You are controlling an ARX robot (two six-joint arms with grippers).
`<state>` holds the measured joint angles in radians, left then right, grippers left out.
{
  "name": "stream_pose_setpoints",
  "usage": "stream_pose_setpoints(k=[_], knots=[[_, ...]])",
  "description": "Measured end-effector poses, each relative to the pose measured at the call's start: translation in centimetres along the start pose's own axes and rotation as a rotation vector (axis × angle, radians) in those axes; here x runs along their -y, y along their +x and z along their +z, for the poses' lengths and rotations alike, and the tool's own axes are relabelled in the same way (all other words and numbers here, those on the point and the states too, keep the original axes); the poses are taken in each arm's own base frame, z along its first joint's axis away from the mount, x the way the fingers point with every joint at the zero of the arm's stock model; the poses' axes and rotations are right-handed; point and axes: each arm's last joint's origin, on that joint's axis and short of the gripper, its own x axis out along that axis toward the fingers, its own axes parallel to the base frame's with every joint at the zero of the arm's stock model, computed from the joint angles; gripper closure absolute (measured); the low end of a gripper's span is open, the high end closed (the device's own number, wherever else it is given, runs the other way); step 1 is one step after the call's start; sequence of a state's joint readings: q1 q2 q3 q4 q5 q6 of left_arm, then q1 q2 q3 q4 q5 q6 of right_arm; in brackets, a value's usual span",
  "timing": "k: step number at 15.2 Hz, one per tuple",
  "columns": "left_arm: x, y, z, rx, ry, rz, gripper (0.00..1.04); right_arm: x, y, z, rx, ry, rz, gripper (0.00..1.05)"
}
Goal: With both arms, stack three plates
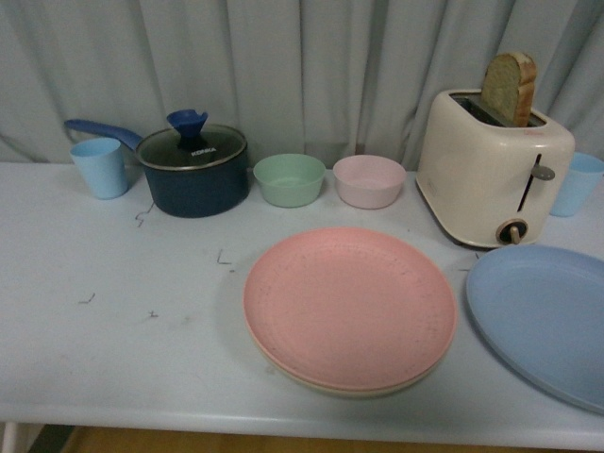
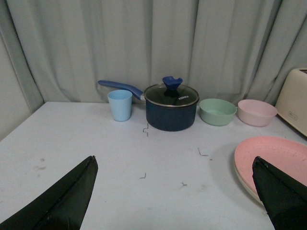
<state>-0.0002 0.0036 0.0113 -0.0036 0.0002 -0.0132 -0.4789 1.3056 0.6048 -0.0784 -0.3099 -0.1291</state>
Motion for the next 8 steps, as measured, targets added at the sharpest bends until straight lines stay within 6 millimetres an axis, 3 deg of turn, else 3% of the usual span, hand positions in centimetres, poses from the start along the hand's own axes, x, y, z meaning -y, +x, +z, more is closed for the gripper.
stream_pose_setpoints(k=[3,8], knots=[[0.0,0.0,0.0,0.000,0.000,0.000,0.07,1.7,6.1,3.5,-0.141,-0.022,0.026,0.06],[0.0,0.0,0.0,0.000,0.000,0.000,0.07,2.4,13.7,5.2,-0.260,-0.062,0.029,0.06]])
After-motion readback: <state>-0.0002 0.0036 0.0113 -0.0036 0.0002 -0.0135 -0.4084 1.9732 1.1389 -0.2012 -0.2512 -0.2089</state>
